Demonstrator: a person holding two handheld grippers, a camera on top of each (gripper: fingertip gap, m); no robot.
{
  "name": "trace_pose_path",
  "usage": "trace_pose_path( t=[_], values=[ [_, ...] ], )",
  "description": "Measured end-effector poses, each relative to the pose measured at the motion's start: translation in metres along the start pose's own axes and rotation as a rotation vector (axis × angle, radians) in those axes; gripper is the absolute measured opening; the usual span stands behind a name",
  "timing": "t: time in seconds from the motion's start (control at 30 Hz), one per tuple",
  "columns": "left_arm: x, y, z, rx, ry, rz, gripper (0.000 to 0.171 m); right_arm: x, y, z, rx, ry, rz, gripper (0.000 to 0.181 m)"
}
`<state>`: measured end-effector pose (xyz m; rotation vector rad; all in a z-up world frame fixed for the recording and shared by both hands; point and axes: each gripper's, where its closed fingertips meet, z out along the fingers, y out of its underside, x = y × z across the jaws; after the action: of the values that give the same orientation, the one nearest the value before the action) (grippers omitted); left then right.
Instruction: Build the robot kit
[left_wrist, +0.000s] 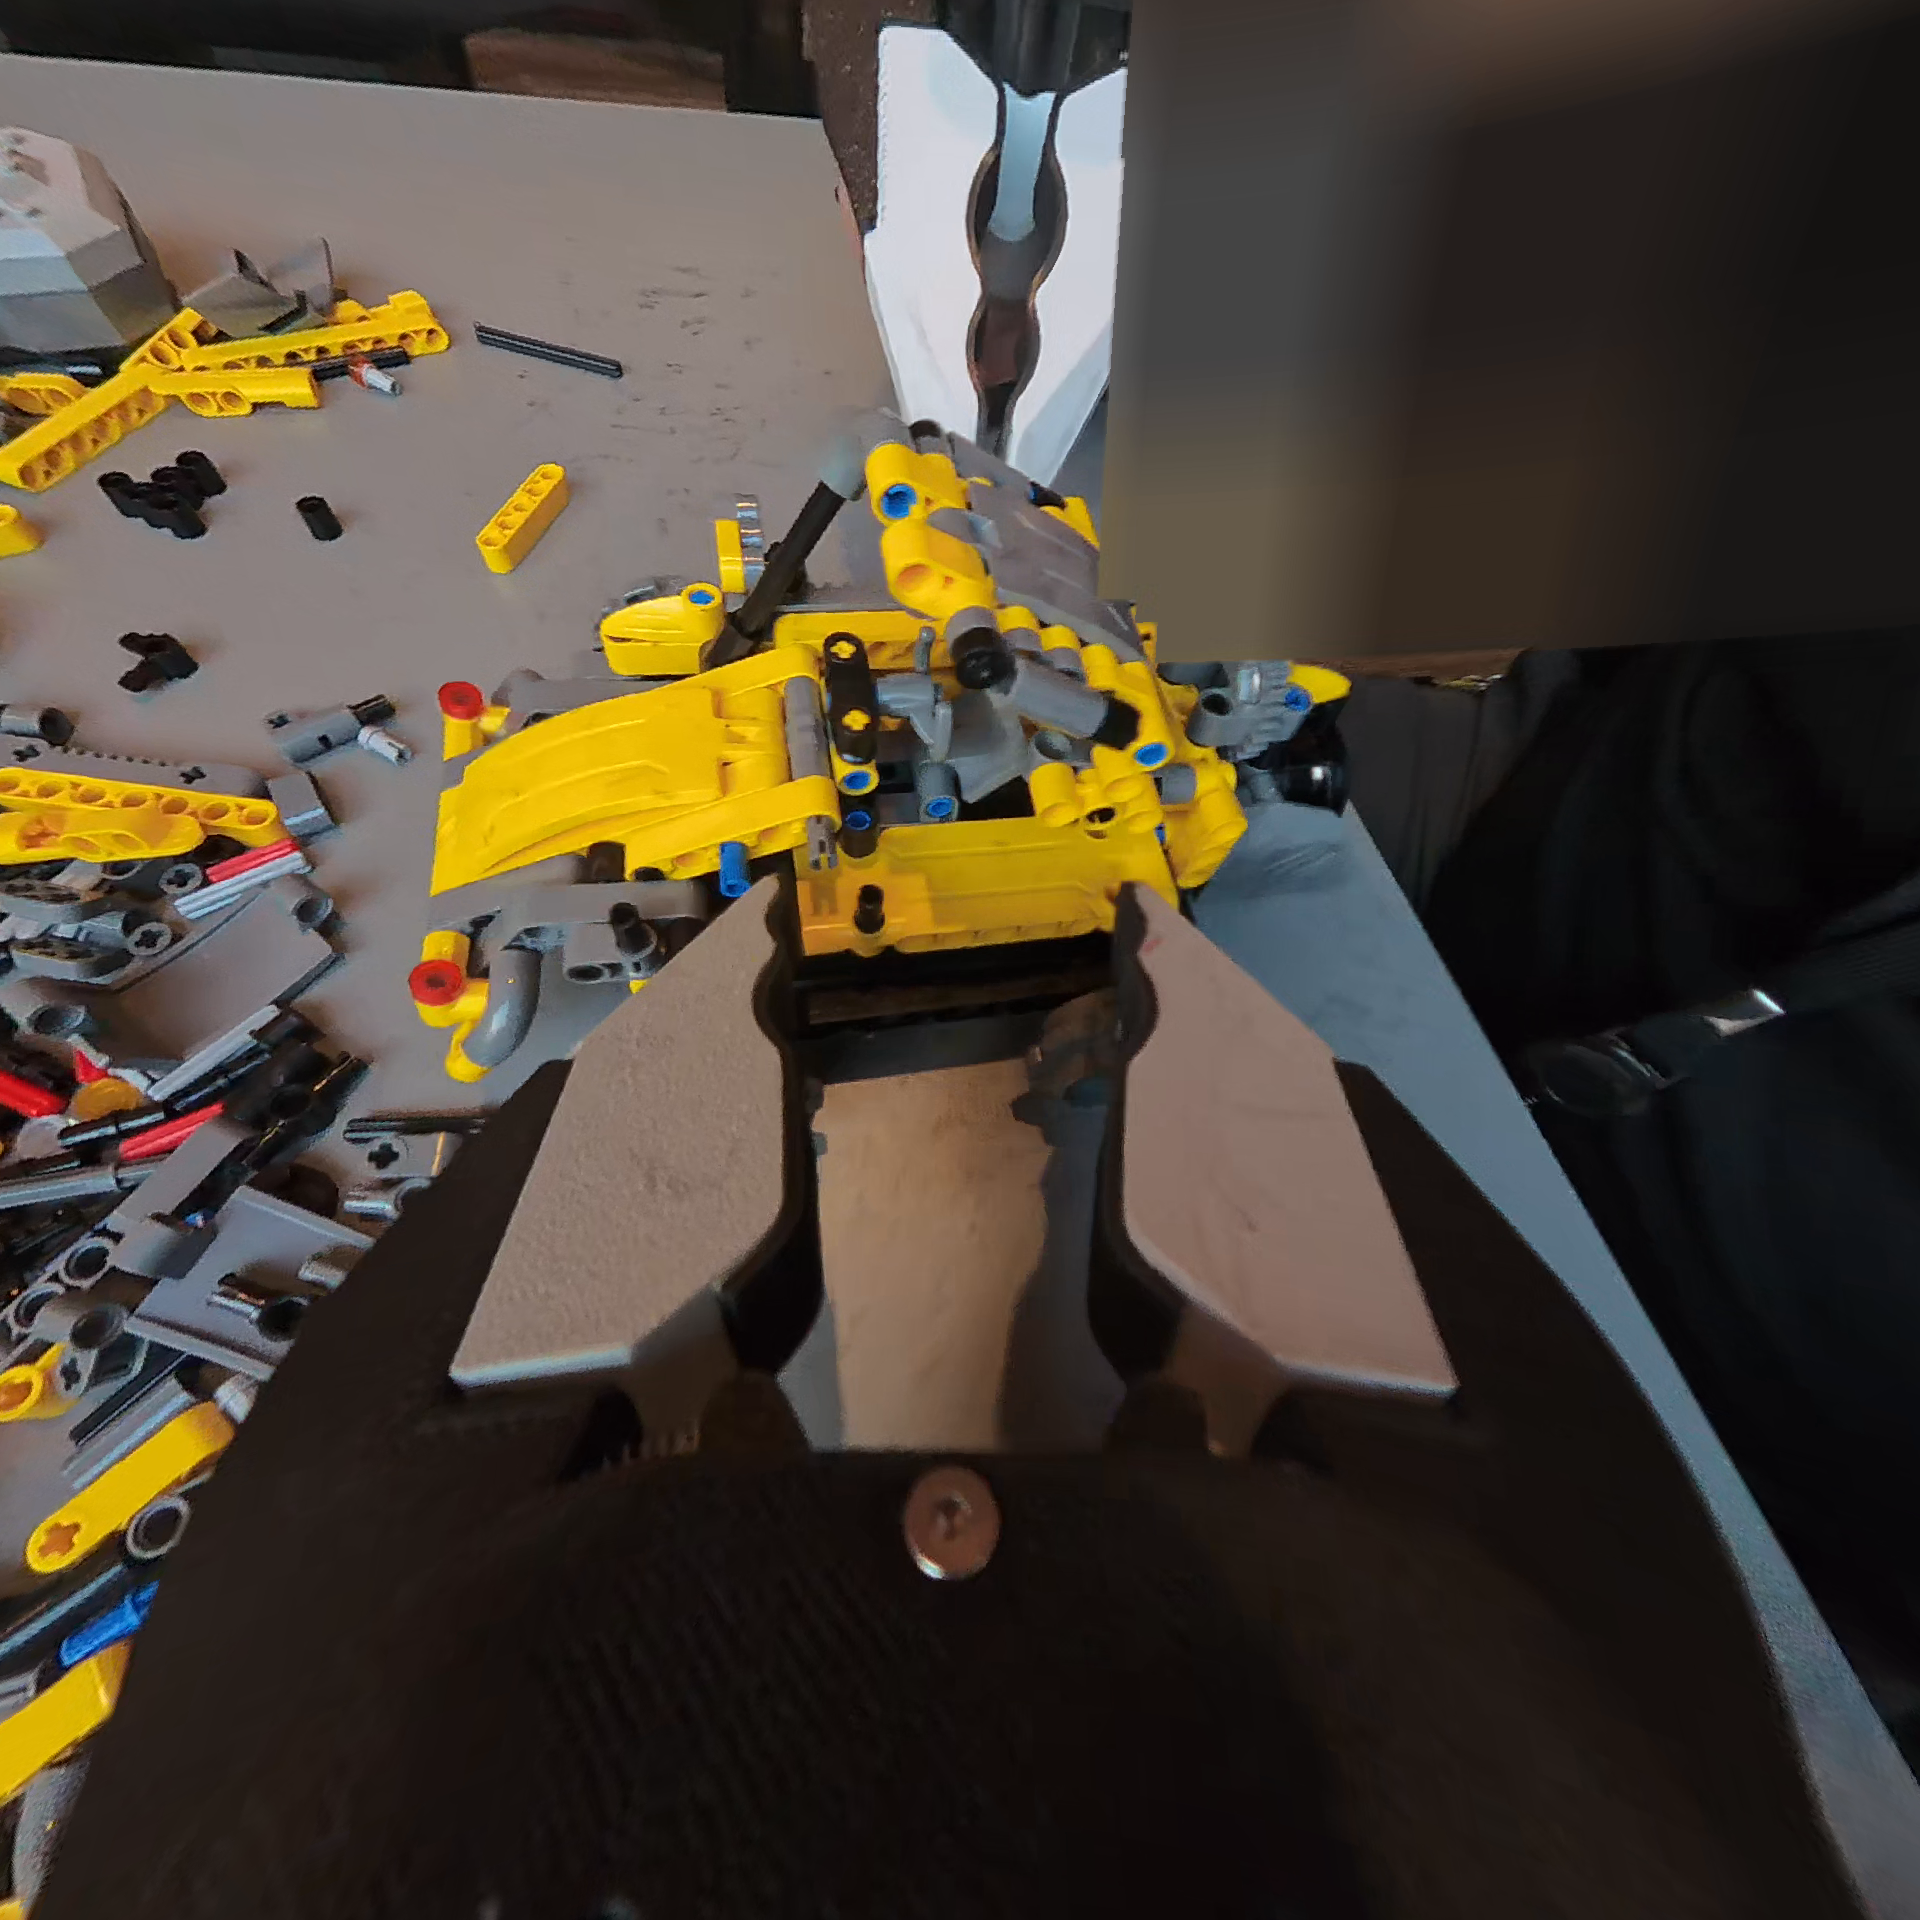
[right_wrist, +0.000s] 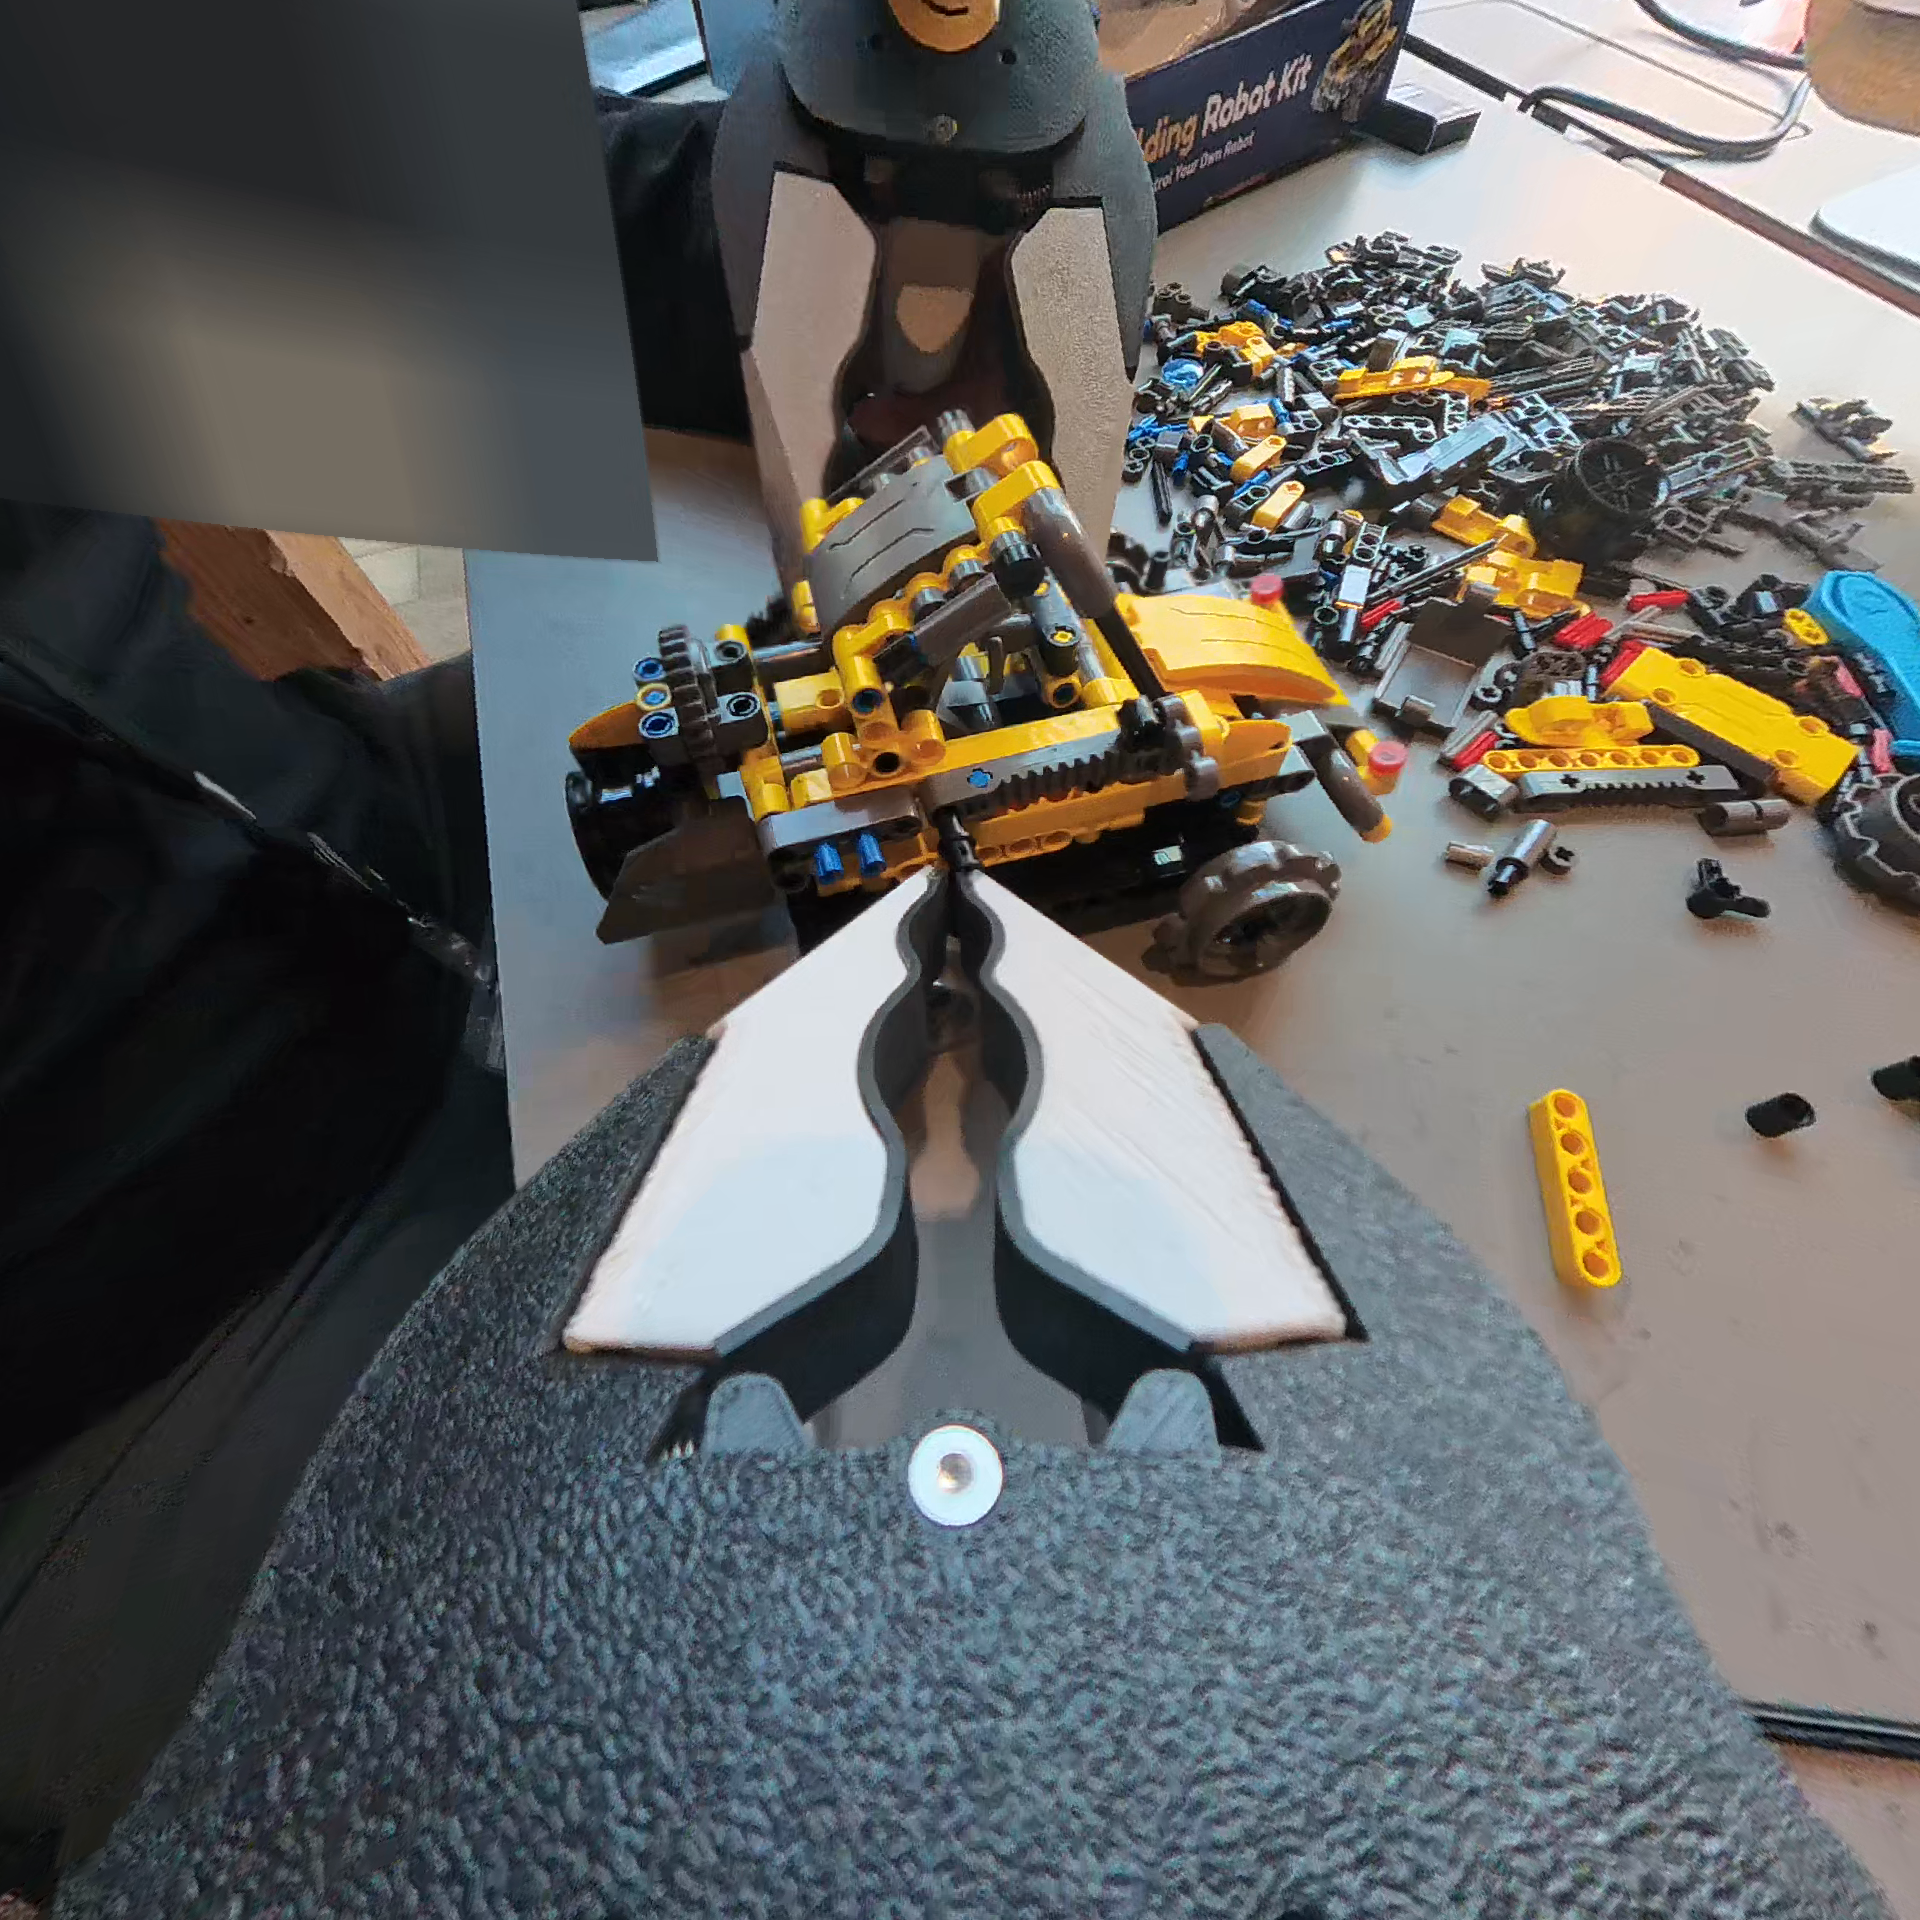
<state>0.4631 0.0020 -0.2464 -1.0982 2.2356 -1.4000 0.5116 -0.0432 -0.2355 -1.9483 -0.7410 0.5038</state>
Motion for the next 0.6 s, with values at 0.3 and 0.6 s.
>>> trace_pose_path(
  t=[0.3,0.6],
  values=[
    [-0.013,-0.005,-0.009,-0.046,-0.182,0.172,0.037,0.001,0.000,-0.001,-0.006,-0.061,0.038,0.001],
    [-0.015,-0.019,-0.017,-0.110,-0.100,0.244,0.051,0.001,0.001,0.000,-0.016,-0.111,0.042,0.002]
  ],
)
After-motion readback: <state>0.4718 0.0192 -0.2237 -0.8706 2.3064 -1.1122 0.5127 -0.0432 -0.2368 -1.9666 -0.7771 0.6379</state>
